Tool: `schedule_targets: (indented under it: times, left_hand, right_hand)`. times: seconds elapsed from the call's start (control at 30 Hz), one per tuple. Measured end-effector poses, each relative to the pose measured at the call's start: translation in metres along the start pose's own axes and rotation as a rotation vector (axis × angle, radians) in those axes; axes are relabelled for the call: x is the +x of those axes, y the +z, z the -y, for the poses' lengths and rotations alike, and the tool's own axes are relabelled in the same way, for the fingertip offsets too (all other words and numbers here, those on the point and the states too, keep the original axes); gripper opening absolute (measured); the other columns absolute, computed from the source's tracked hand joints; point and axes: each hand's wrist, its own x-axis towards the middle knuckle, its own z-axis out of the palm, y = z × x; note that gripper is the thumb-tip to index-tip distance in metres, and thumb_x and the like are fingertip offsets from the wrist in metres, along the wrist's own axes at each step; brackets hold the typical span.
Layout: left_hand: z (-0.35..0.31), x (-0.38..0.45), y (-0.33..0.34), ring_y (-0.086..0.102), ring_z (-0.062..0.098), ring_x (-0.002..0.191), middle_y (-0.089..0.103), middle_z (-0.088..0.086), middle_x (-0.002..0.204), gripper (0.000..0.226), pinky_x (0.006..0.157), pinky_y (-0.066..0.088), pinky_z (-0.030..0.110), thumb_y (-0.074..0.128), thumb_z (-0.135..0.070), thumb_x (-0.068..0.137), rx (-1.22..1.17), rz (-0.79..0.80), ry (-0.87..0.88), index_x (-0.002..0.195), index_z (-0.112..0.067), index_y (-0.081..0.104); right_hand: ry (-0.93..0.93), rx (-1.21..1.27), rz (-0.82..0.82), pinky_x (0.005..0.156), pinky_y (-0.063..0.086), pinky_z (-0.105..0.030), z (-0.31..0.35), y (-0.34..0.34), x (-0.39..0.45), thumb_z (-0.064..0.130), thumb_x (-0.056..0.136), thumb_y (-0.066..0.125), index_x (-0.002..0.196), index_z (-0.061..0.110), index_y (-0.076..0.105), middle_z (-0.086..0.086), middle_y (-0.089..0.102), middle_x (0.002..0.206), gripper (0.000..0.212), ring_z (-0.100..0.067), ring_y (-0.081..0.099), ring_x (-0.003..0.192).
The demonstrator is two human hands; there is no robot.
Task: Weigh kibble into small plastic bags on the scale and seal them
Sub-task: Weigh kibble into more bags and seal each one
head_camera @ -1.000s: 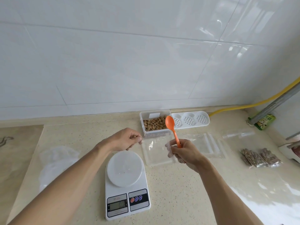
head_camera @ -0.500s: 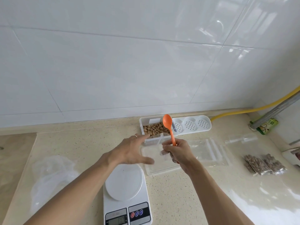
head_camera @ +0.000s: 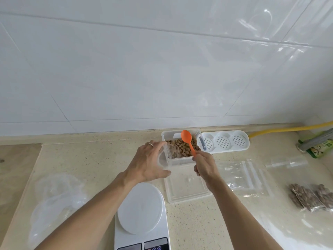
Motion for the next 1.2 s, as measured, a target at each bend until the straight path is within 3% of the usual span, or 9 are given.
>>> schedule_targets:
  times: [0.1,0.17,0.23,0.3,0.43,0.5,0.57,0.73,1.2]
  left_hand:
    - [0.007,0.005,0.002,0.045,0.017,0.103,0.042,-0.008,0.108,0.093,0.099,0.037,0.037,0.074,-0.059,0.058,0.023,-0.033,-0.027,0.135,-0.024,0.037]
    - [0.01,0.01,0.005,0.046,0.018,0.105,0.044,-0.006,0.109,0.094,0.1,0.036,0.038,0.073,-0.062,0.059,0.044,-0.036,-0.046,0.136,-0.023,0.037]
    - [0.011,0.014,0.009,0.046,0.02,0.11,0.047,-0.002,0.115,0.097,0.101,0.035,0.038,0.074,-0.063,0.06,0.055,-0.031,-0.072,0.139,-0.022,0.035]
    - [0.012,0.017,0.012,0.045,0.021,0.114,0.048,0.002,0.12,0.098,0.103,0.034,0.039,0.074,-0.062,0.061,0.067,-0.025,-0.102,0.141,-0.022,0.034]
    - [0.012,0.019,0.017,0.046,0.023,0.116,0.05,0.005,0.123,0.1,0.104,0.034,0.039,0.075,-0.061,0.061,0.099,-0.028,-0.152,0.143,-0.022,0.033]
    - [0.013,0.02,0.018,0.046,0.024,0.117,0.049,0.005,0.123,0.1,0.104,0.034,0.039,0.075,-0.062,0.062,0.121,-0.031,-0.163,0.143,-0.022,0.032]
    - [0.013,0.021,0.02,0.046,0.024,0.117,0.049,0.005,0.123,0.1,0.105,0.033,0.039,0.075,-0.063,0.062,0.144,-0.035,-0.165,0.143,-0.022,0.032]
    - [0.013,0.025,0.021,0.047,0.025,0.111,0.052,0.006,0.116,0.093,0.102,0.036,0.04,0.072,-0.065,0.062,0.194,-0.05,-0.182,0.136,-0.023,0.034]
    - [0.007,0.047,0.01,0.046,0.026,0.118,0.052,0.007,0.122,0.096,0.109,0.027,0.042,0.069,-0.063,0.062,0.42,-0.075,-0.14,0.141,-0.02,0.036]
  right_hand:
    - [-0.152,-0.373,-0.018,0.046,0.03,-0.023,-0.004,-0.01,0.018,-0.003,0.093,0.036,0.064,0.011,0.041,-0.005,0.042,0.07,0.032,-0.016,0.034,0.052]
    - [-0.229,-0.442,-0.054,0.04,0.029,-0.015,-0.005,-0.017,0.024,-0.004,0.093,0.042,0.066,0.013,0.05,-0.006,0.048,0.07,0.033,-0.013,0.038,0.048]
    - [-0.274,-0.395,-0.171,0.04,0.034,-0.011,-0.002,-0.024,0.025,-0.004,0.093,0.05,0.098,0.01,0.069,-0.007,0.062,0.077,0.024,-0.006,0.048,0.051]
    - [-0.288,-0.305,-0.336,0.049,0.04,-0.007,-0.001,-0.031,0.025,-0.002,0.09,0.057,0.119,0.004,0.064,-0.001,0.066,0.083,0.031,0.001,0.055,0.062]
    - [-0.356,-0.192,-0.514,0.053,0.049,-0.019,-0.007,-0.032,0.029,0.004,0.092,0.056,0.109,0.007,0.062,-0.004,0.07,0.075,0.018,-0.017,0.065,0.064]
    - [-0.333,-0.217,-0.468,0.057,0.055,-0.04,-0.013,-0.025,0.034,0.008,0.096,0.051,0.105,0.009,0.062,-0.008,0.071,0.074,0.014,-0.024,0.066,0.064]
    - [-0.296,-0.245,-0.368,0.059,0.057,-0.045,-0.02,-0.017,0.035,0.011,0.098,0.049,0.104,0.012,0.061,-0.006,0.069,0.073,0.013,-0.026,0.068,0.063]
    - [-0.128,-0.054,-0.15,0.042,0.044,-0.019,-0.021,-0.005,0.032,0.009,0.099,0.047,0.103,0.014,0.058,-0.007,0.068,0.084,0.012,-0.016,0.067,0.053]
    - [0.141,0.394,-0.271,0.047,0.049,-0.022,-0.023,-0.026,0.033,0.004,0.095,0.056,0.107,0.009,0.062,-0.014,0.069,0.087,0.014,-0.013,0.063,0.05]
